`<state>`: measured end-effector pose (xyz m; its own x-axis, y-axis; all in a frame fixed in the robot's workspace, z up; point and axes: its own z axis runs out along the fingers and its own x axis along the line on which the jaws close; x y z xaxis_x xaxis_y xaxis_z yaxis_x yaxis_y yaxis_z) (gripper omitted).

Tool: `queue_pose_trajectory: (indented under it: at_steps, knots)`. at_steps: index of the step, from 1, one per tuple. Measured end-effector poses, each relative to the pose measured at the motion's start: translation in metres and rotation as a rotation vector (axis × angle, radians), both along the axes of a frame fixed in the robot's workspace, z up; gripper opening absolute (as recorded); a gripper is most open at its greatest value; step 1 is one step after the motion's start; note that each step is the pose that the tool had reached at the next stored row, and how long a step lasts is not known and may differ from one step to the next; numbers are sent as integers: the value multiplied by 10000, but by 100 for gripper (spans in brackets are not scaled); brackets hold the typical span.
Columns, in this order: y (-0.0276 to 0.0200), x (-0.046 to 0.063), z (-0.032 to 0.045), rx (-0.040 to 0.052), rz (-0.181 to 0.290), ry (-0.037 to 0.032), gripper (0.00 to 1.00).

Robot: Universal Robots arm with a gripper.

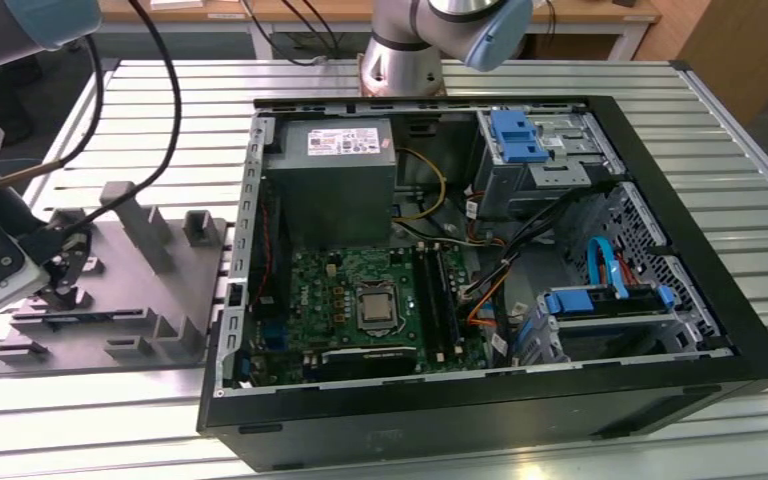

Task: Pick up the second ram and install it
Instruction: 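Pick up the second ram and move it above second insertion slot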

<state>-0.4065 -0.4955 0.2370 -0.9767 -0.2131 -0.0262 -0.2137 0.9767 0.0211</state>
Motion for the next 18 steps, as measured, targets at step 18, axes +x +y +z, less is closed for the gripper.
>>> queue_pose_trajectory:
  at_steps: [18]
  knots:
    - [0,0,0,0,1713,0,10]
